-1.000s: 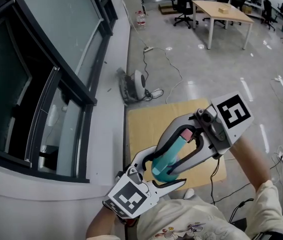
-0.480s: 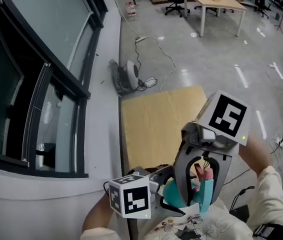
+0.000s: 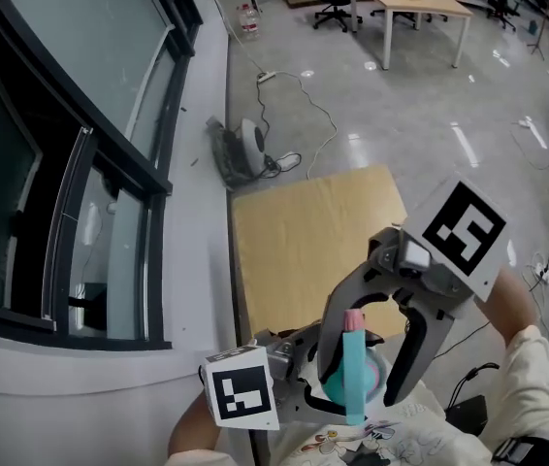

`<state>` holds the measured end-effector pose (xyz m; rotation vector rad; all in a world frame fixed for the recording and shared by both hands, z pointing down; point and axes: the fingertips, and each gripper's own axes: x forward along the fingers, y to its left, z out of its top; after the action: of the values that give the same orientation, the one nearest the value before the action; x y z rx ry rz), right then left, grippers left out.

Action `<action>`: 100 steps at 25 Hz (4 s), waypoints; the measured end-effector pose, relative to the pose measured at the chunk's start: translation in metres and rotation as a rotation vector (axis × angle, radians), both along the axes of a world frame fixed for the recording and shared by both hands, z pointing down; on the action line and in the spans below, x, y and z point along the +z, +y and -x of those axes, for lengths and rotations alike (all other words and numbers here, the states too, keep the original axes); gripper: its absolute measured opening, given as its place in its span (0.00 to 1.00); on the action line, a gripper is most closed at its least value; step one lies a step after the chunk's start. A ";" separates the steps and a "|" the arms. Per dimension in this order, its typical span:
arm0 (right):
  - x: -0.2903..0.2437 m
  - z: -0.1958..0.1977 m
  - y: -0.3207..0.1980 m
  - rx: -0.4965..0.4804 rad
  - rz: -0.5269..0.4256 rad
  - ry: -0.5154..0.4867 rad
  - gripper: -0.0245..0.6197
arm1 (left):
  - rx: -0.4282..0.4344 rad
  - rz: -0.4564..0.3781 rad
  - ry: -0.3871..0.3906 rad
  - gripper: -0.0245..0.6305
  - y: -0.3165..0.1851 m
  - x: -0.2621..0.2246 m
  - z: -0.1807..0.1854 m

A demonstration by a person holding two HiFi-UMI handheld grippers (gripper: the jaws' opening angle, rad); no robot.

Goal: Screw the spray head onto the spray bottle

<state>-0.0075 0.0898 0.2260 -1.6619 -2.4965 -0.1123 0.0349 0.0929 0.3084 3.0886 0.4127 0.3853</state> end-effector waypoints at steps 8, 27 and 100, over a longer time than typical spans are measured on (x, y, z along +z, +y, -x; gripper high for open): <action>-0.035 0.028 -0.083 0.589 0.217 -0.252 0.45 | -0.399 -0.145 -0.047 0.70 -0.061 -0.001 0.030; -0.002 0.053 -0.107 0.889 0.107 -0.151 0.27 | -0.850 -0.183 -0.328 0.70 -0.129 0.031 0.063; 0.014 0.024 -0.152 1.155 0.266 -0.110 0.48 | -1.006 -0.281 -0.089 0.70 -0.156 0.033 0.084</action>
<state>-0.0313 -0.0626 0.2400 -0.0412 -3.1979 0.2657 -0.0489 -0.0633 0.3416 2.9866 -1.2310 0.5419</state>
